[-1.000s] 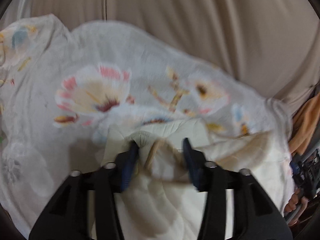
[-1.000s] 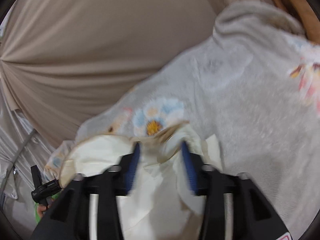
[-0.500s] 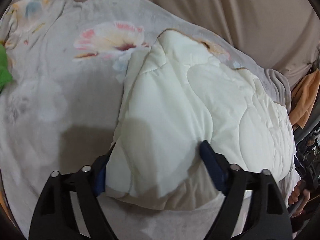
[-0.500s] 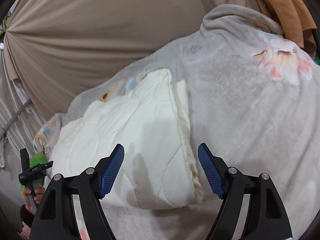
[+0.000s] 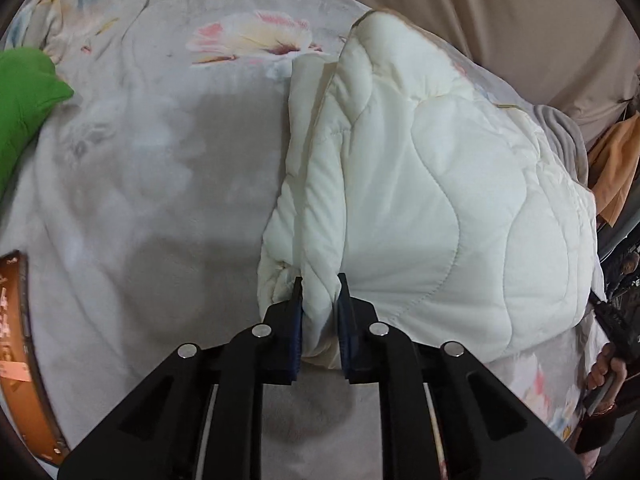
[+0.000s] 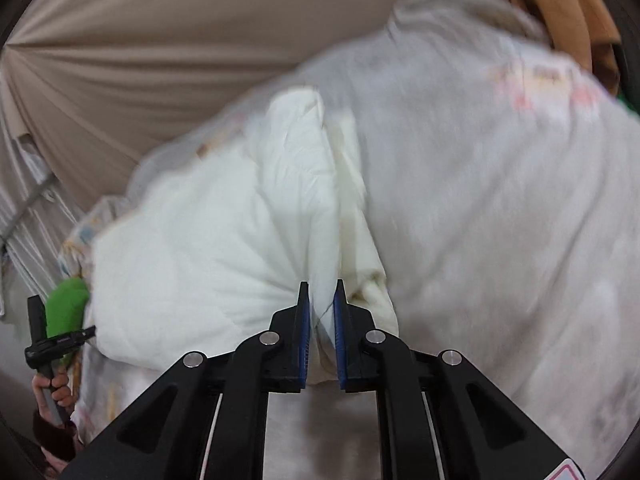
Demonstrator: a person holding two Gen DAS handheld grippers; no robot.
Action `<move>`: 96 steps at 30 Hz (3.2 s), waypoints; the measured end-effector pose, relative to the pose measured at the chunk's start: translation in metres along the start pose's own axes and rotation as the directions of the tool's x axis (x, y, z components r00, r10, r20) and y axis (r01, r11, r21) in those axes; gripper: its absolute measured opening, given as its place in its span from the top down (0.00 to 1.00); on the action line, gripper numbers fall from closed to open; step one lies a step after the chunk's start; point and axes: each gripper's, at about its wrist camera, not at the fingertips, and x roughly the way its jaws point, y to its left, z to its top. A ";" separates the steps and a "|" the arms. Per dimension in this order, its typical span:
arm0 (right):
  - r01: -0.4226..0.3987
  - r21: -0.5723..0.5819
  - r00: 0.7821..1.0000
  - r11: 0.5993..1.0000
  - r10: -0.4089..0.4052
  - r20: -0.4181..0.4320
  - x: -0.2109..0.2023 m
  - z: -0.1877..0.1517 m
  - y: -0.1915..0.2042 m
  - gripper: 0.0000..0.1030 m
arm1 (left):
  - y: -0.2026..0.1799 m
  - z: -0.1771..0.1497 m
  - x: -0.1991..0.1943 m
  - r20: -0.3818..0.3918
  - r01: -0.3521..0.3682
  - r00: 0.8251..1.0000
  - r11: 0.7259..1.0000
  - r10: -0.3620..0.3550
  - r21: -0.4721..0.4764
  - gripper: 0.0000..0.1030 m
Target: Fold large clothes
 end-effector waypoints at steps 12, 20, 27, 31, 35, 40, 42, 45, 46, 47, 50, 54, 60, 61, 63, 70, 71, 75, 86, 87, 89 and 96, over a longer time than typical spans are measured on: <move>0.022 -0.090 0.972 0.996 0.000 0.233 -0.036 0.096 0.050 0.28 | -0.012 0.100 -0.057 0.299 -0.015 0.954 1.000 0.018 -0.013 0.08; 0.029 -0.065 0.999 0.997 -0.027 0.033 0.072 0.141 0.054 0.90 | -0.006 0.148 0.054 0.062 0.119 0.992 0.981 -0.111 -0.151 0.72; -0.027 -0.135 0.942 0.991 0.070 0.329 0.008 0.157 0.080 0.92 | -0.040 0.170 -0.001 0.292 0.059 0.955 0.998 -0.053 -0.012 0.90; 0.112 -0.099 0.982 0.989 -0.095 0.166 0.079 0.158 0.053 0.93 | -0.046 0.177 0.051 0.188 -0.028 0.982 0.999 0.024 0.017 0.90; 0.184 -0.108 0.983 0.977 -0.184 0.014 0.133 0.144 0.036 0.92 | -0.037 0.163 0.109 0.105 -0.089 0.991 0.996 0.086 0.017 0.85; 0.264 -0.139 0.965 0.955 -0.262 0.027 0.118 0.151 0.049 0.79 | -0.047 0.164 0.095 0.148 -0.200 0.971 0.978 0.190 0.057 0.70; 0.332 -0.093 0.937 0.939 -0.317 0.146 0.084 0.151 0.054 0.59 | -0.046 0.159 0.063 0.233 -0.261 0.941 0.965 0.245 0.038 0.42; 0.288 -0.082 0.923 0.954 -0.254 0.290 0.032 0.142 0.079 0.57 | -0.056 0.145 -0.002 0.399 -0.297 0.878 0.955 0.264 0.023 0.25; 0.238 -0.127 0.936 0.963 -0.192 0.295 0.023 0.138 0.097 0.57 | -0.069 0.138 -0.022 0.427 -0.277 0.875 0.959 0.228 0.057 0.25; 0.176 -0.191 0.952 0.966 -0.118 0.282 0.018 0.129 0.119 0.59 | -0.082 0.134 -0.032 0.436 -0.251 0.880 0.964 0.188 0.091 0.25; -0.038 -0.396 0.987 0.917 0.096 0.128 0.030 0.087 0.191 0.73 | -0.131 0.114 -0.040 0.400 -0.136 0.916 0.966 0.037 0.222 0.25; -0.203 -0.514 0.979 0.834 0.172 -0.107 0.071 0.021 0.244 0.94 | -0.177 0.077 0.003 0.279 -0.105 0.960 0.932 0.005 0.347 0.25; -0.067 -0.449 0.997 0.891 0.047 -0.055 0.080 0.010 0.188 1.00 | -0.150 0.047 0.045 0.233 -0.187 0.966 0.927 0.113 0.325 0.26; -0.044 -0.405 0.999 0.913 0.032 -0.036 0.073 0.016 0.166 1.00 | -0.140 0.045 0.041 0.236 -0.188 0.965 0.932 0.116 0.311 0.26; 0.031 -0.325 1.000 0.945 -0.029 0.011 0.058 0.023 0.126 1.00 | -0.116 0.046 0.033 0.254 -0.222 0.955 0.938 0.154 0.267 0.26; 0.165 -0.073 0.985 0.984 -0.161 0.057 0.018 0.027 0.008 1.00 | -0.021 0.055 0.027 0.179 -0.194 0.967 0.980 0.182 0.052 0.16; 0.178 -0.075 0.983 0.981 -0.174 0.057 0.016 0.030 0.011 1.00 | -0.015 0.057 0.023 0.166 -0.171 0.972 0.985 0.166 0.015 0.19; 0.223 -0.176 0.970 0.959 -0.201 0.136 0.007 0.055 0.060 0.98 | -0.036 0.083 0.003 0.224 -0.158 0.963 0.987 0.149 0.022 0.26; 0.274 -0.270 0.962 0.923 -0.262 0.079 0.114 0.143 0.107 0.98 | -0.104 0.164 0.076 0.209 -0.262 0.949 0.958 0.235 0.113 0.25; 0.287 -0.264 0.958 0.921 -0.280 0.065 0.122 0.140 0.100 0.98 | -0.101 0.165 0.086 0.196 -0.277 0.947 0.955 0.253 0.108 0.25; 0.276 -0.234 0.961 0.932 -0.276 0.035 0.132 0.137 0.085 1.00 | -0.094 0.163 0.095 0.186 -0.283 0.947 0.954 0.261 0.099 0.23; 0.241 -0.196 0.968 0.950 -0.250 -0.021 0.153 0.131 0.072 1.00 | -0.088 0.158 0.111 0.180 -0.287 0.946 0.954 0.268 0.085 0.19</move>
